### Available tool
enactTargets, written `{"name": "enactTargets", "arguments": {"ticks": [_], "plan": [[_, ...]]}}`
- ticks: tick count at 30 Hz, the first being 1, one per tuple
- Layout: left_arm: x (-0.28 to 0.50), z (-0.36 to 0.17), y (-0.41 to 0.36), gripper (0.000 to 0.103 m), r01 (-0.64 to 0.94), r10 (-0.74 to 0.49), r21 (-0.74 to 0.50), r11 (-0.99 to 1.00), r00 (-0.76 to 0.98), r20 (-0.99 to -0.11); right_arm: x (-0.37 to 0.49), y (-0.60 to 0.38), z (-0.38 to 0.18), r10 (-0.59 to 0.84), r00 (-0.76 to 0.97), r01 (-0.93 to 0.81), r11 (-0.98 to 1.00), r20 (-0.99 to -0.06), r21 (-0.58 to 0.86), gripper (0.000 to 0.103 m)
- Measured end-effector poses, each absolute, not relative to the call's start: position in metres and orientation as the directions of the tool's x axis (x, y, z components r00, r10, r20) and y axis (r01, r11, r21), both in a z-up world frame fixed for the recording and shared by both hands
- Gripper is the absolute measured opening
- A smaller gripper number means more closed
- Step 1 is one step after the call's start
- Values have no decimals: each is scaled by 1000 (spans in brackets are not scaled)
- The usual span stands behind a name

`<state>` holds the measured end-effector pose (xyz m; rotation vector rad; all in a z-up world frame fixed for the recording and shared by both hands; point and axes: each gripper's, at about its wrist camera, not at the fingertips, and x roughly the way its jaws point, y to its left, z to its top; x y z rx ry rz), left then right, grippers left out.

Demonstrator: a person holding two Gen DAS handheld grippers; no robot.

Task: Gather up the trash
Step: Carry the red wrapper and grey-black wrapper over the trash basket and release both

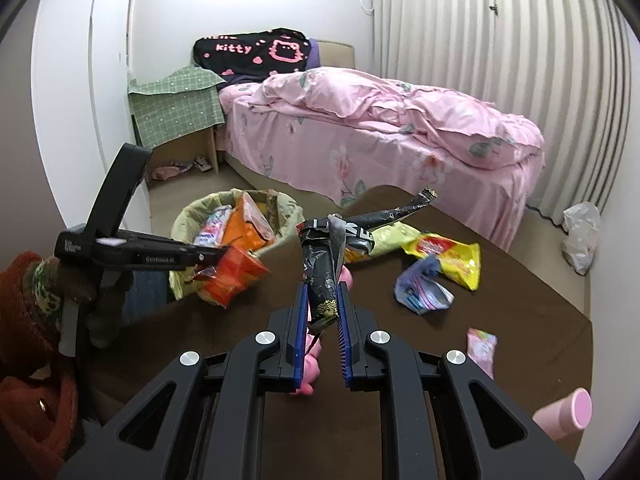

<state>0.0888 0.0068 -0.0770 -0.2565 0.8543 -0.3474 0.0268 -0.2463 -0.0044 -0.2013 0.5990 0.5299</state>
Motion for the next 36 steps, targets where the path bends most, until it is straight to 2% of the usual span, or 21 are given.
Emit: {"name": "enactTargets", "arguments": {"ticks": [5, 8, 10, 15, 19, 23, 27, 36], "plan": [[84, -66, 26, 4, 173, -387, -369, 913, 655, -649, 45, -223, -4, 442, 670, -579, 814, -597, -47, 14], [86, -42, 54, 4, 125, -289, -302, 945, 749, -596, 64, -203, 1, 482, 631, -631, 775, -608, -40, 14], [97, -36, 72, 4, 61, -207, -256, 965, 778, -593, 85, -184, 3, 524, 586, -677, 736, -619, -18, 14], [136, -55, 101, 4, -63, -90, -199, 978, 734, -674, 154, -126, -21, 566, 433, -735, 672, -702, 88, 14], [155, -81, 116, 4, -135, -47, -189, 973, 683, -729, 201, -76, -55, 518, 309, -759, 640, -798, 122, 14], [171, -105, 122, 5, -148, -67, -208, 967, 638, -767, 244, -32, -93, 425, 182, -759, 634, -887, 148, 14], [174, -114, 124, 5, -146, -95, -238, 960, 632, -770, 275, -15, -123, 326, 143, -744, 658, -934, 116, 14], [182, -125, 118, 5, -124, -121, -242, 962, 604, -788, 259, -19, -129, 301, 106, -792, 602, -948, 103, 14]]}}
